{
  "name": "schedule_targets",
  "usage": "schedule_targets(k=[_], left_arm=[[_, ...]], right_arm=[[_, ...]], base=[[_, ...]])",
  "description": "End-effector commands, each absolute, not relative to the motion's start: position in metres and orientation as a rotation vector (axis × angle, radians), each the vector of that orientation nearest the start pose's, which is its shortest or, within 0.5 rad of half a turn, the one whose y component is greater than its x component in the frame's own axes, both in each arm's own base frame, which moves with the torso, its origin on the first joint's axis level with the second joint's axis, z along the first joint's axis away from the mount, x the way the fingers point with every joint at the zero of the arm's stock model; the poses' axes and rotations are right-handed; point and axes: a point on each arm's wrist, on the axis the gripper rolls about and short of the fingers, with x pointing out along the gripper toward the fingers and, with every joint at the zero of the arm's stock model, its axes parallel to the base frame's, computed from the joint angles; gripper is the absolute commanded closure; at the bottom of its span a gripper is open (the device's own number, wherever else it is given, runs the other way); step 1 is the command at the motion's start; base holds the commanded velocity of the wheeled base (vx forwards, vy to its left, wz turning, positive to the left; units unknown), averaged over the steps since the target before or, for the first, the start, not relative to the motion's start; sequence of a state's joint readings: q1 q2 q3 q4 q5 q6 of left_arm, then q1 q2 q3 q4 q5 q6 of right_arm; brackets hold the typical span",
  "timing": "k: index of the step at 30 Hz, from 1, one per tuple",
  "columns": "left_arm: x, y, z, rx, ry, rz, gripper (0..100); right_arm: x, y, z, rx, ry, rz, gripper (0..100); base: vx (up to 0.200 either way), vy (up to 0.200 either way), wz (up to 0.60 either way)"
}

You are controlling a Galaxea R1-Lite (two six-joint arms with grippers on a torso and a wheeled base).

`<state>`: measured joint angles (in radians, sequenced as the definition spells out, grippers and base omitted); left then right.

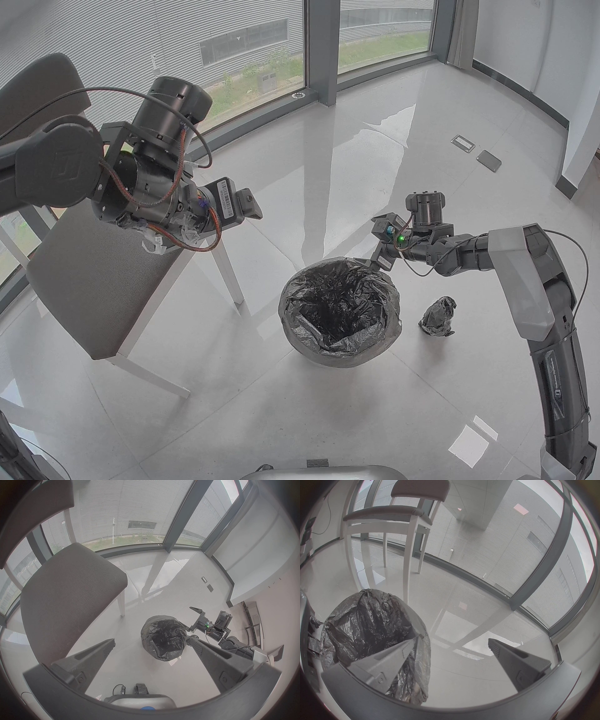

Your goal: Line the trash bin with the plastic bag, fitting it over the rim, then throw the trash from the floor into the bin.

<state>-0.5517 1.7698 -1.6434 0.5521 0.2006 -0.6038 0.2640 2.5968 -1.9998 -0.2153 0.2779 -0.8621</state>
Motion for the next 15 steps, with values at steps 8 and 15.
schedule_targets(k=[8,15], left_arm=[[0.262,-0.156,0.286,-0.328,0.690,-0.143,0],[0.249,-0.150,0.271,-0.274,0.665,-0.176,0]], right_arm=[[0.477,0.141,0.201,-0.790,0.035,0.617,0],[0.394,0.130,0.258,-0.535,0.174,0.592,0]], base=[[0.000,0.000,0.00],[0.000,0.000,0.00]])
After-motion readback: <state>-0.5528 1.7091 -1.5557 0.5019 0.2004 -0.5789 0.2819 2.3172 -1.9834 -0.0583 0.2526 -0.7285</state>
